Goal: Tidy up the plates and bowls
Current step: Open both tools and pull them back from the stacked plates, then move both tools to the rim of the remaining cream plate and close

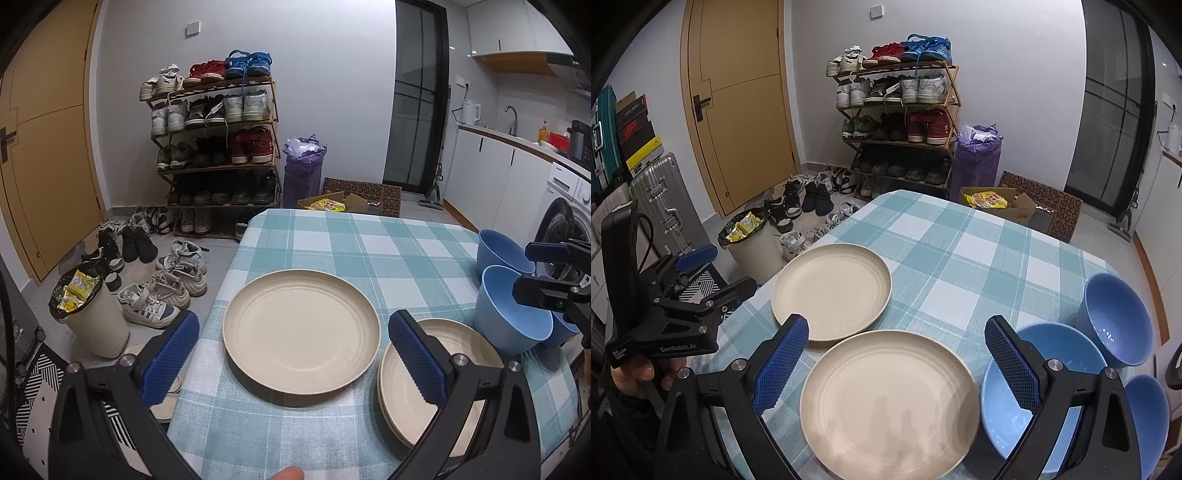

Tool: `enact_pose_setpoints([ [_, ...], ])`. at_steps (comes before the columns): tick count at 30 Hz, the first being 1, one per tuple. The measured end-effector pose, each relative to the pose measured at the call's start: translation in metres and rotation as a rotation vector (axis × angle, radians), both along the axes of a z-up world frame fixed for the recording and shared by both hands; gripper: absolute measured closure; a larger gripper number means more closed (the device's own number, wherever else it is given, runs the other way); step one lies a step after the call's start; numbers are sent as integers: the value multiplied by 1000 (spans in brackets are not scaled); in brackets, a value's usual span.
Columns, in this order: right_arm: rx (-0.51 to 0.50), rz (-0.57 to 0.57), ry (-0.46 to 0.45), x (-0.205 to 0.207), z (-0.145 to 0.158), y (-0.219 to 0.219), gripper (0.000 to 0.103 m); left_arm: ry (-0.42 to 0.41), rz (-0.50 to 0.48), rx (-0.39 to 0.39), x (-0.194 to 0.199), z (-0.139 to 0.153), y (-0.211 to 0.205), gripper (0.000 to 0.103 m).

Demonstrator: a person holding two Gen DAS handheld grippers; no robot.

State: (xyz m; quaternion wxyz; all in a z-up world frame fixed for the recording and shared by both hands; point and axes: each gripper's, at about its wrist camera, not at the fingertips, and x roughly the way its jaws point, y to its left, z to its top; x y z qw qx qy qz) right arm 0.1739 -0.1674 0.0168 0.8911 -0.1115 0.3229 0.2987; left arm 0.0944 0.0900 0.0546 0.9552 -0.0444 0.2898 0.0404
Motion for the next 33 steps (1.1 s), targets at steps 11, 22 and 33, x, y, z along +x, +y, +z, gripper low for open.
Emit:
enact_pose_setpoints([
  [11,7,4,53,16,-12,17,5,39,48,-4,14,-17,18,0],
  [22,-21,14,105,37,-30,43,5,99,92,-4,29,-42,35,0],
  [33,-34,17,161,58,-49,70,5,138,119,-43,37,-59,50,0],
])
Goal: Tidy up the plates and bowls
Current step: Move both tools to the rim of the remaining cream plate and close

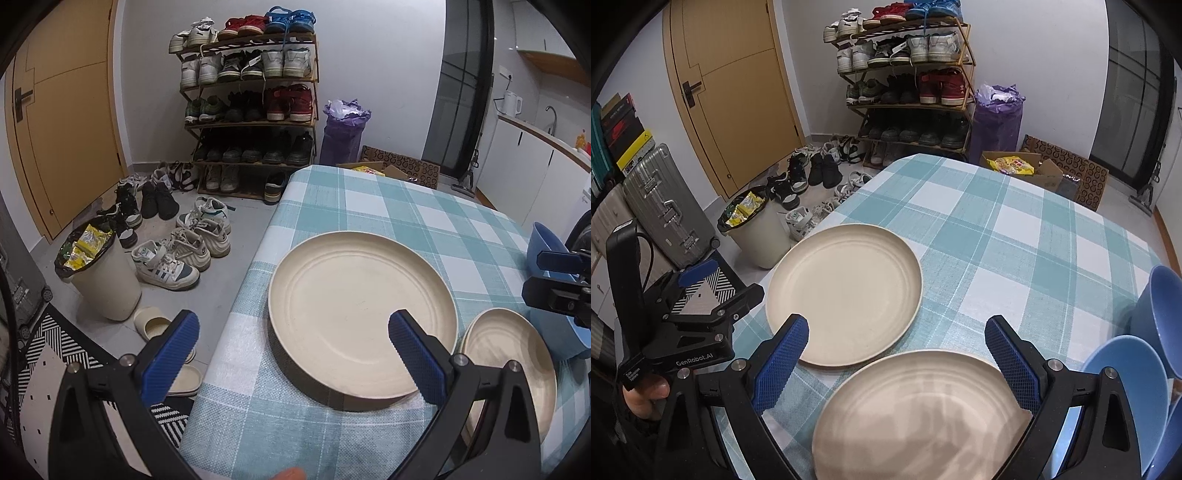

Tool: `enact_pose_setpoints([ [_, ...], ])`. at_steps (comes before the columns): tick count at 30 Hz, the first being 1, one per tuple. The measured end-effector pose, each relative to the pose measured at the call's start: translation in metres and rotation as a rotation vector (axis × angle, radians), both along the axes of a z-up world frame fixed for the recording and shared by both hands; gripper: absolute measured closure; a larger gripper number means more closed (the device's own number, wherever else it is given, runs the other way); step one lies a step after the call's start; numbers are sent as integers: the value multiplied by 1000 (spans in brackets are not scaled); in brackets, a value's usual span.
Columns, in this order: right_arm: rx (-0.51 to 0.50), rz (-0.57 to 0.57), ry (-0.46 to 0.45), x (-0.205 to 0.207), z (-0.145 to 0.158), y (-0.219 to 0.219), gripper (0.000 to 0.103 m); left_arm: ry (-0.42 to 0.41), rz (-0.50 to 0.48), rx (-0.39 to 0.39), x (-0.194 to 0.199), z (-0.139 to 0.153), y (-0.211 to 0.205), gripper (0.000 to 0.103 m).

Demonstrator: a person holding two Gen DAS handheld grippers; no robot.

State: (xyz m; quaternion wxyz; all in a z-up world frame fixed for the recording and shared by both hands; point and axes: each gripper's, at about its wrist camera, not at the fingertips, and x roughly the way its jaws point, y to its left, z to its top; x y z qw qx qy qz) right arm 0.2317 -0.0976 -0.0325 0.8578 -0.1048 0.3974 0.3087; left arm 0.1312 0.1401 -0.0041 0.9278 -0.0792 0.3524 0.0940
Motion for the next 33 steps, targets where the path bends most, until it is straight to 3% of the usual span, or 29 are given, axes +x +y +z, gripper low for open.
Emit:
enact_pose_setpoints([
  [10,-22,-27,61,22,-29,16,5,42,0,-76,9,-17,10,2],
  [21,-48,-63,124,46,-55,22,5,71,-11,-74,14,-30,7,7],
  [24,-51,-73,138,51,-59,23,5,84,-3,-81,15,-34,9,15],
  [33,-88,-61,168,63,-75,37,20,101,3,-102,17,-41,13,19],
])
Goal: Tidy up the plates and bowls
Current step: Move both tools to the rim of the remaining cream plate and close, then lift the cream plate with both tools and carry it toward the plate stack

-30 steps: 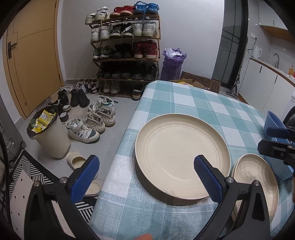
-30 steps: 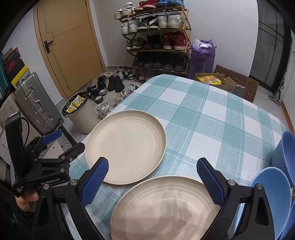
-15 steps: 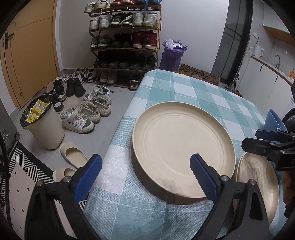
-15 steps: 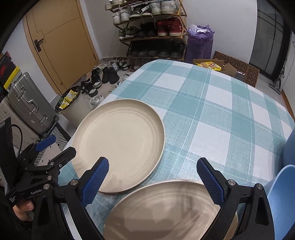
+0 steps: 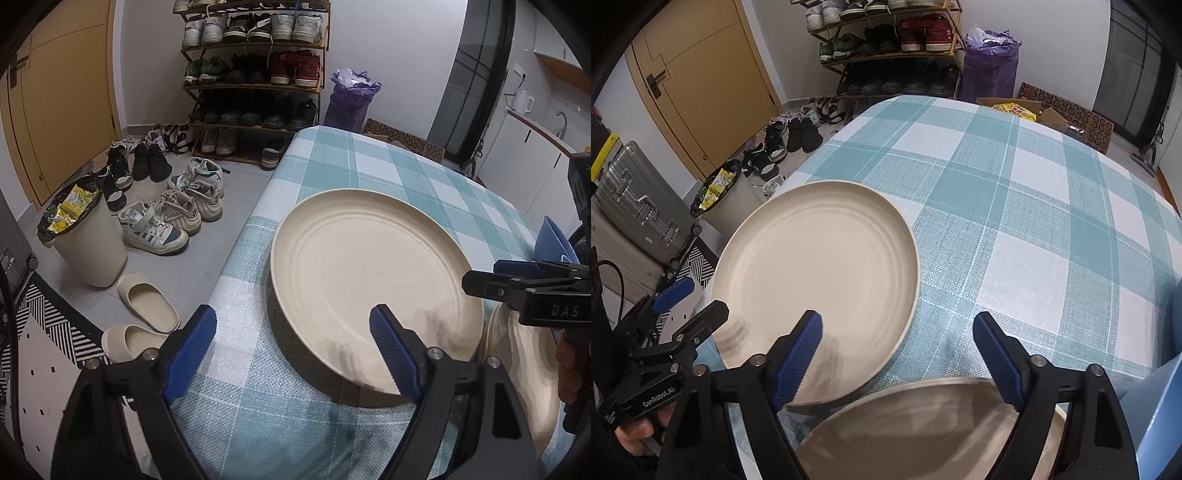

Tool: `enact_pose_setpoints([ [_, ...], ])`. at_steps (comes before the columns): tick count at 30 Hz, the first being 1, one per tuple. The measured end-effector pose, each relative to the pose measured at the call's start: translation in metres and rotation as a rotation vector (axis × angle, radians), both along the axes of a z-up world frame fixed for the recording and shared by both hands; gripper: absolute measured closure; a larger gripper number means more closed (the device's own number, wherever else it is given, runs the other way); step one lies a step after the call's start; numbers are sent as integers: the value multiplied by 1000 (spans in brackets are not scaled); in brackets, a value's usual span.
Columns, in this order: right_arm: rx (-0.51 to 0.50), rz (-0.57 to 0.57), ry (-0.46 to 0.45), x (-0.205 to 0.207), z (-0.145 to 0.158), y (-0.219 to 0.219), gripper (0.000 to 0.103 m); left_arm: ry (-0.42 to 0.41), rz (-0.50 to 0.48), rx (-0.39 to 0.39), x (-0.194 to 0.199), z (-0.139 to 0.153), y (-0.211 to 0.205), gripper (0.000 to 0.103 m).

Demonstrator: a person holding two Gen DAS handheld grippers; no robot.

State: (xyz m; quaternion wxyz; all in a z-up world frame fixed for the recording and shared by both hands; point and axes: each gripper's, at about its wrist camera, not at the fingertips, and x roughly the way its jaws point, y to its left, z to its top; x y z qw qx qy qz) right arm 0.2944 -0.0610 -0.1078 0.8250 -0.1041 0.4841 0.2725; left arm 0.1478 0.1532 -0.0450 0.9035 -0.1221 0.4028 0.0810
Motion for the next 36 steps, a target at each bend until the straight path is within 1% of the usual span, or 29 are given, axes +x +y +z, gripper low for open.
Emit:
enact_pose_setpoints([
  [2,-9,1,4,0,-3,3,21,5,-2,-1,1,-1,0,25],
  [7,-21,0,11,6,-8,6,26,16,2,-10,2,-5,2,30],
  [8,-19,1,17,8,-9,6,28,14,3,-12,2,-6,2,36],
  [10,-27,9,20,8,-12,7,33,18,4,-22,2,-7,3,45],
  [12,-33,11,21,9,-14,8,37,20,4,-29,2,-9,4,46],
  [14,-37,15,21,9,-15,10,41,21,0,-30,2,-9,4,53],
  [17,-49,22,15,8,-16,12,45,21,-4,-35,3,-11,4,56],
  [19,-56,21,12,8,-17,13,49,24,-4,-39,3,-12,5,63],
  [24,-68,22,19,9,-21,13,61,25,-11,-49,2,-13,5,68],
  [26,-69,27,22,9,-21,14,65,23,-18,-51,3,-12,5,74],
  [30,-75,34,13,7,-20,15,73,19,-31,-46,3,-11,1,79],
  [31,-75,36,10,6,-20,15,76,19,-33,-45,3,-11,1,81],
  [36,-93,37,-4,3,-20,15,84,18,-27,-45,2,-10,3,83],
])
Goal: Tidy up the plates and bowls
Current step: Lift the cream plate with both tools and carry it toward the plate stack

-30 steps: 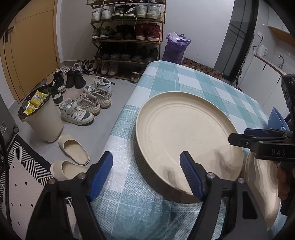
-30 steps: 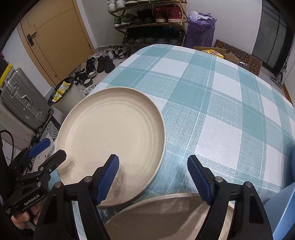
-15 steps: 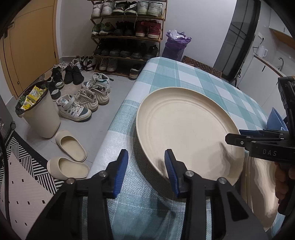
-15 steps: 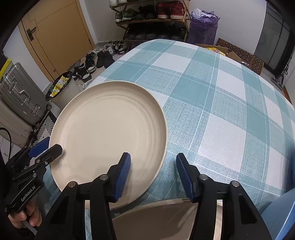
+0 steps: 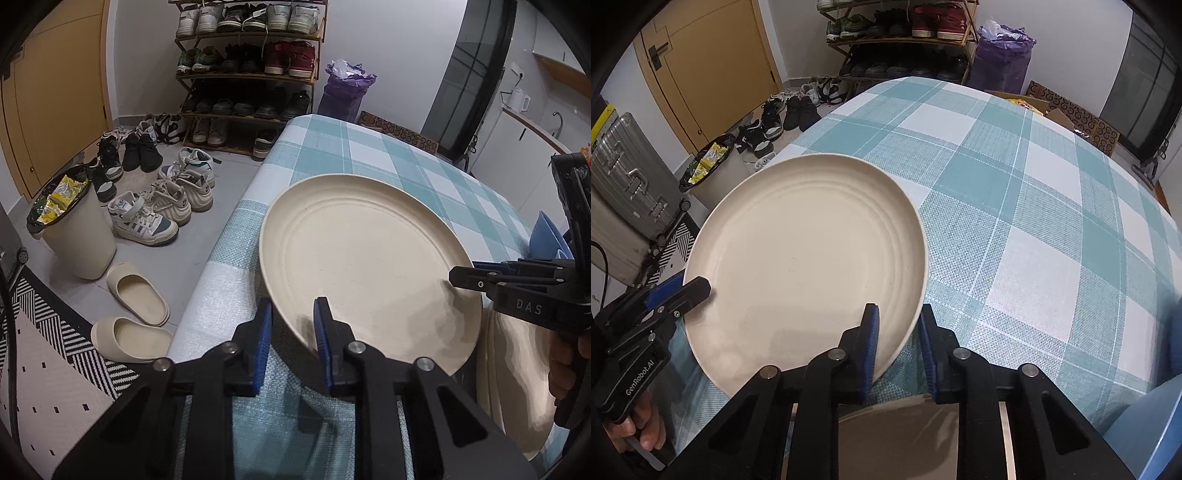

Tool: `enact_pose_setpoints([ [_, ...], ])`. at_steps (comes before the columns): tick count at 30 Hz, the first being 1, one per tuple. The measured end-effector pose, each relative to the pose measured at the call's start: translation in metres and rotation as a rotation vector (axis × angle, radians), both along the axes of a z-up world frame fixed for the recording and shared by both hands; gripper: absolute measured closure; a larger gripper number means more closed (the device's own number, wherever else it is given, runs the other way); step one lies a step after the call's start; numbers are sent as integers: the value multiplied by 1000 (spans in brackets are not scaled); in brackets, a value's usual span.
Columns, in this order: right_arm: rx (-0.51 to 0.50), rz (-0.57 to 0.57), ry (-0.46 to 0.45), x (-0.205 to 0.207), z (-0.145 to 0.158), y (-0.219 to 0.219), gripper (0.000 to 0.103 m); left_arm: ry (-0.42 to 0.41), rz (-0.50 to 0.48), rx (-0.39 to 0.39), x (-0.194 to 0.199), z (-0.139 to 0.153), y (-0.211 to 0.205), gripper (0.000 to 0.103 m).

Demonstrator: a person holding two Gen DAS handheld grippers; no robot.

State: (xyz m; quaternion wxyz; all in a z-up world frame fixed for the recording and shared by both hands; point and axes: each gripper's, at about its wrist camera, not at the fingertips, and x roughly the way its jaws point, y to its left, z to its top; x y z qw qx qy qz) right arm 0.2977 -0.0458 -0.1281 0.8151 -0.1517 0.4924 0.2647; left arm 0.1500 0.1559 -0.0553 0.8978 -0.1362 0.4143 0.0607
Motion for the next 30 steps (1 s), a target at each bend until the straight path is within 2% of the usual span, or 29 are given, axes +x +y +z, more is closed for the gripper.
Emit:
enact_pose_setpoints([
  [4,-4,3,-7,-1,0,-1,88,-1,3,14,0,0,-1,83],
  [14,-4,9,-22,-5,1,0,89,-17,10,20,-3,5,-1,84],
  [30,19,12,-70,-19,28,-8,89,-70,1,20,-13,26,-4,84],
])
